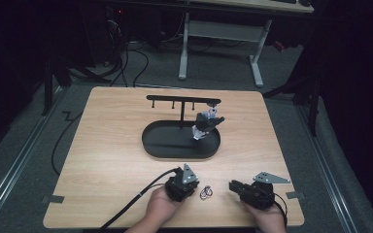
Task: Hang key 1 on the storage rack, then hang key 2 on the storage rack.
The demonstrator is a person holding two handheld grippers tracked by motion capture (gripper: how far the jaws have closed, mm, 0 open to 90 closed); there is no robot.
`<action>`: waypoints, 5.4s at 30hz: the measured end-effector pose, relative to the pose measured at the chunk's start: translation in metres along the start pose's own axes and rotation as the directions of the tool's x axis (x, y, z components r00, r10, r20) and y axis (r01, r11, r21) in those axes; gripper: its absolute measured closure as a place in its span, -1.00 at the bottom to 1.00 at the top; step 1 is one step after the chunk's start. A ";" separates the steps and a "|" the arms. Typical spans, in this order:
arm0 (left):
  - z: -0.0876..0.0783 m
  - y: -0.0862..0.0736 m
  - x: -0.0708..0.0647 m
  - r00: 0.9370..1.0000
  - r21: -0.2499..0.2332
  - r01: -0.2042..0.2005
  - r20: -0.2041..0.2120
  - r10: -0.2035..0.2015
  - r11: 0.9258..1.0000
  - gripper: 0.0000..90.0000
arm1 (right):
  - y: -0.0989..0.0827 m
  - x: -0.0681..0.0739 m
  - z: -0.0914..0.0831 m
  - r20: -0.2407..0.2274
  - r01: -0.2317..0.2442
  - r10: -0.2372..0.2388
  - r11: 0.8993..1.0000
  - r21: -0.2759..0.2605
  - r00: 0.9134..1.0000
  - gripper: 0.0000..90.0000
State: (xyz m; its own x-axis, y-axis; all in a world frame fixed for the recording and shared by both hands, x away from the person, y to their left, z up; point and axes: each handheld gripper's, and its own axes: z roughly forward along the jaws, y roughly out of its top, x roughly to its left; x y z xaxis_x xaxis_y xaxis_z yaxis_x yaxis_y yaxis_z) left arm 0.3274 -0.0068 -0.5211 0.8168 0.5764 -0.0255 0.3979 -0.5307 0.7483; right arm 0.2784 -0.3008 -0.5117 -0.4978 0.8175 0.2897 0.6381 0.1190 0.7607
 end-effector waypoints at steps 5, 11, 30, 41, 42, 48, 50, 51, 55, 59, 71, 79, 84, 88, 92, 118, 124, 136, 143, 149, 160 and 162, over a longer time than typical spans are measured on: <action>-0.037 -0.028 0.033 0.996 -0.025 0.044 -0.079 -0.046 0.999 0.62 | 0.000 0.000 0.003 0.006 0.004 -0.004 1.000 0.010 1.000 0.68; -0.086 -0.068 0.080 0.975 -0.049 0.135 -0.174 -0.141 0.990 0.33 | -0.001 0.000 0.007 0.028 0.006 -0.007 1.000 0.025 1.000 0.63; -0.129 -0.114 0.109 0.955 -0.148 0.166 -0.222 -0.196 0.975 -0.12 | -0.002 -0.002 0.008 0.132 0.021 -0.026 0.999 0.044 0.991 0.38; -0.134 -0.115 0.109 0.959 -0.173 0.170 -0.199 -0.204 0.970 -0.13 | 0.008 0.012 0.021 0.180 0.091 -0.126 0.978 0.190 0.976 0.17; -0.133 -0.115 0.109 0.960 -0.171 0.165 -0.196 -0.198 0.971 -0.13 | 0.009 0.012 0.022 0.183 0.091 -0.130 0.974 0.206 0.974 0.15; -0.132 -0.115 0.111 0.967 -0.168 0.153 -0.175 -0.182 0.974 -0.13 | 0.019 0.015 0.024 0.211 0.063 -0.123 0.961 0.271 0.970 0.08; -0.133 -0.114 0.111 0.969 -0.171 0.145 -0.177 -0.175 0.975 -0.13 | 0.022 0.015 0.026 0.219 0.054 -0.125 0.951 0.305 0.968 0.07; -0.133 -0.113 0.110 0.969 -0.173 0.143 -0.176 -0.174 0.974 -0.13 | 0.023 0.015 0.026 0.220 0.048 -0.122 0.949 0.313 0.968 0.07; -0.133 -0.113 0.110 0.969 -0.175 0.143 -0.174 -0.173 0.974 -0.13 | 0.030 0.020 0.027 0.212 0.055 -0.143 0.927 0.372 0.967 0.05; -0.133 -0.114 0.109 0.970 -0.170 0.142 -0.171 -0.171 0.975 -0.13 | 0.039 0.031 0.029 0.187 0.104 -0.204 0.892 0.440 0.961 0.02; -0.131 -0.113 0.109 0.974 -0.169 0.140 -0.152 -0.166 0.976 -0.13 | 0.051 0.050 0.039 0.114 0.175 -0.290 0.799 0.575 0.950 -0.03; -0.134 -0.111 0.108 0.976 -0.178 0.133 -0.150 -0.161 0.975 -0.13 | 0.054 0.068 0.044 0.043 0.237 -0.322 0.775 0.586 0.946 -0.02; -0.131 -0.110 0.108 0.976 -0.179 0.131 -0.146 -0.158 0.975 -0.13 | 0.052 0.073 0.053 0.015 0.255 -0.327 0.764 0.593 0.945 0.00; -0.130 -0.111 0.108 0.977 -0.171 0.131 -0.143 -0.156 0.977 -0.13 | 0.049 0.077 0.062 0.011 0.271 -0.347 0.751 0.602 0.938 0.04; -0.133 -0.112 0.109 0.976 -0.176 0.132 -0.148 -0.159 0.975 -0.13 | 0.049 0.078 0.068 0.010 0.286 -0.367 0.741 0.607 0.930 0.10; -0.131 -0.114 0.107 0.978 -0.159 0.121 -0.147 -0.145 0.980 -0.13 | 0.059 0.070 0.064 0.012 0.320 -0.387 0.777 0.542 0.922 0.85; -0.132 -0.115 0.108 0.977 -0.161 0.129 -0.148 -0.153 0.979 -0.13 | 0.058 0.066 0.065 -0.009 0.300 -0.351 0.788 0.538 0.937 0.96; -0.132 -0.115 0.108 0.976 -0.160 0.129 -0.151 -0.154 0.979 -0.13 | 0.060 0.062 0.062 -0.026 0.277 -0.313 0.797 0.536 0.949 0.99; -0.132 -0.114 0.108 0.977 -0.163 0.126 -0.152 -0.151 0.979 -0.13 | 0.071 0.067 0.051 -0.044 0.273 -0.295 0.805 0.526 0.955 0.99; -0.133 -0.114 0.108 0.977 -0.166 0.126 -0.151 -0.151 0.978 -0.13 | 0.083 0.071 0.040 -0.047 0.275 -0.295 0.809 0.519 0.954 0.99; -0.134 -0.115 0.108 0.977 -0.172 0.123 -0.150 -0.149 0.977 -0.13 | 0.104 0.070 0.022 -0.022 0.257 -0.288 0.812 0.525 0.957 0.99; -0.134 -0.115 0.108 0.977 -0.173 0.123 -0.150 -0.149 0.977 -0.13 | 0.108 0.070 0.019 -0.019 0.255 -0.289 0.813 0.524 0.957 0.98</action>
State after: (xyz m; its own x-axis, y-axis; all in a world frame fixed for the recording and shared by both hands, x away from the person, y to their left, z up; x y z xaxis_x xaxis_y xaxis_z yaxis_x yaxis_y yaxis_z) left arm 0.3141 0.1992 -0.5210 0.6763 0.7357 -0.0371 0.4167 -0.3405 0.8429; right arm 0.3236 -0.2200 -0.4209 -0.6719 0.7374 0.0690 0.6991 0.6008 0.3877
